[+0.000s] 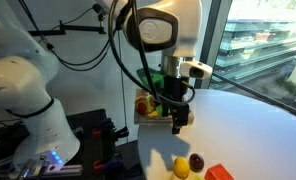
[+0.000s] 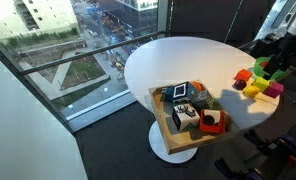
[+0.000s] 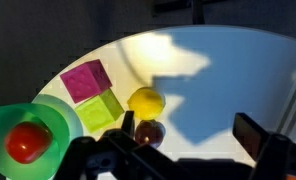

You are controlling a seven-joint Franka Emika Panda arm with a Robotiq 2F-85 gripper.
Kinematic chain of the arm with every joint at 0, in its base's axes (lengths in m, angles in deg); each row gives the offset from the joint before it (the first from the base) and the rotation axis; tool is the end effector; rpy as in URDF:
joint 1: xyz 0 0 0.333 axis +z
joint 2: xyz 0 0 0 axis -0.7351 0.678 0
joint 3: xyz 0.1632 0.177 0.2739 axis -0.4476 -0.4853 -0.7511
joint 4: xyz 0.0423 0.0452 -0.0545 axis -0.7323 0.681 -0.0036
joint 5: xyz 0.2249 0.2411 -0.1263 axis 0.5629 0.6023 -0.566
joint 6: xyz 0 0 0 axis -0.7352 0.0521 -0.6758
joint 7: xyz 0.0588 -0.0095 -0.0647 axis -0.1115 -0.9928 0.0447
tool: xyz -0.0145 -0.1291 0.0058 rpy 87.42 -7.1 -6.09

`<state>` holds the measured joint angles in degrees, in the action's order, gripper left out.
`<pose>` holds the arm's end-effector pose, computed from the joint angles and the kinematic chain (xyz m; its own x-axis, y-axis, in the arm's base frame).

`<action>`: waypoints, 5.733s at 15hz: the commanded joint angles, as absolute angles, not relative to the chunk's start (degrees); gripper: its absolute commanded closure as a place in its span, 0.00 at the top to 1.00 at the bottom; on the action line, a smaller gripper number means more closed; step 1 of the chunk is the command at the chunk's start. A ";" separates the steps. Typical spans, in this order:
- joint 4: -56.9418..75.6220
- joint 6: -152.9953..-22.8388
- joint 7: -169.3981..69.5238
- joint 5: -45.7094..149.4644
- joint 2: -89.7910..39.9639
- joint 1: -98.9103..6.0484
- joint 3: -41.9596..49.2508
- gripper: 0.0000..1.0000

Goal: Pick up the yellow lemon toy and put in the green bowl, slide the green bowl a little to the left

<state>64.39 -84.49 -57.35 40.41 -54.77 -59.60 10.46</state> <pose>0.3471 -0.1592 0.3917 0.9813 -0.1796 -0.0691 -0.1694 -0.9766 0.1323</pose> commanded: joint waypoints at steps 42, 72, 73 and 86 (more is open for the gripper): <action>62.01 -112.32 -50.78 36.37 -29.09 -59.75 17.76 1.00; 60.92 -109.63 -50.92 37.69 -37.46 -60.55 18.56 0.43; 60.47 -109.29 -50.75 37.52 -37.45 -60.91 18.80 0.43; 53.37 -108.22 -42.75 31.87 -33.28 -63.61 24.34 0.43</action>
<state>56.28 -109.91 -46.33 34.69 -34.74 -63.30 23.53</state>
